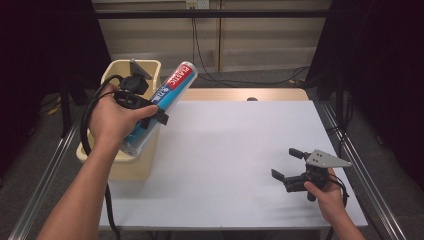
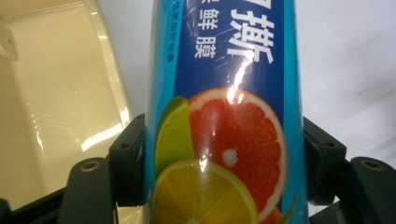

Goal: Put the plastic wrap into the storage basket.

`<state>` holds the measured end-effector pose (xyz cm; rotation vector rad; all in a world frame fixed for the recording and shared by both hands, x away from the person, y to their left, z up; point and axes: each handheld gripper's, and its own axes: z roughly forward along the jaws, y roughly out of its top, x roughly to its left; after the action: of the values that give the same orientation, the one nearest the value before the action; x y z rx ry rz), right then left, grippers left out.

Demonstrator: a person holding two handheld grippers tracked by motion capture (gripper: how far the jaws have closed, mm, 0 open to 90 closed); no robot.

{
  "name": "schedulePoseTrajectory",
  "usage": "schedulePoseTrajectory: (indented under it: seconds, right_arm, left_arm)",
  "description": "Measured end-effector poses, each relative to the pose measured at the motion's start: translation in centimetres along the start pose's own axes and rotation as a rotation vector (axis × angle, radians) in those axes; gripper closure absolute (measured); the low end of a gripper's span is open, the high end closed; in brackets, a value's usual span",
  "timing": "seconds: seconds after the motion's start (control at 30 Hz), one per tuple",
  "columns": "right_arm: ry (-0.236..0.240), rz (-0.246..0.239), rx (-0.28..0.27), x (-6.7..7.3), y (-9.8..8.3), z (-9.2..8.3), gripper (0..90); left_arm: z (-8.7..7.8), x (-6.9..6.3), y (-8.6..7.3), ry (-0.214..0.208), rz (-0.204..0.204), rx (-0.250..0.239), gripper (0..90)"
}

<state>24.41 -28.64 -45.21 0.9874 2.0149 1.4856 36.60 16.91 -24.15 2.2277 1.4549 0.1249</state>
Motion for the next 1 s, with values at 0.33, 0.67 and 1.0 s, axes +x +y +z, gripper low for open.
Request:
schedulePoseTrajectory:
  seconds: [0.33,0.67,1.0]
  right_arm:
    - [-0.01,0.004,0.007,0.0,-0.2,0.0,0.2]
    - [-0.007,-0.006,0.011,0.1,-0.2,0.1,0.2]
    - [-0.004,-0.011,0.014,0.0,-0.3,0.0,0.3]
  left_arm:
    - [-1.6,2.7,-1.8,0.046,-0.108,-0.013,32.3]
    - [-2.2,4.7,-3.1,0.097,-0.182,-0.018,32.3]
    - [-1.7,5.9,-3.5,0.129,-0.242,0.0,32.3]
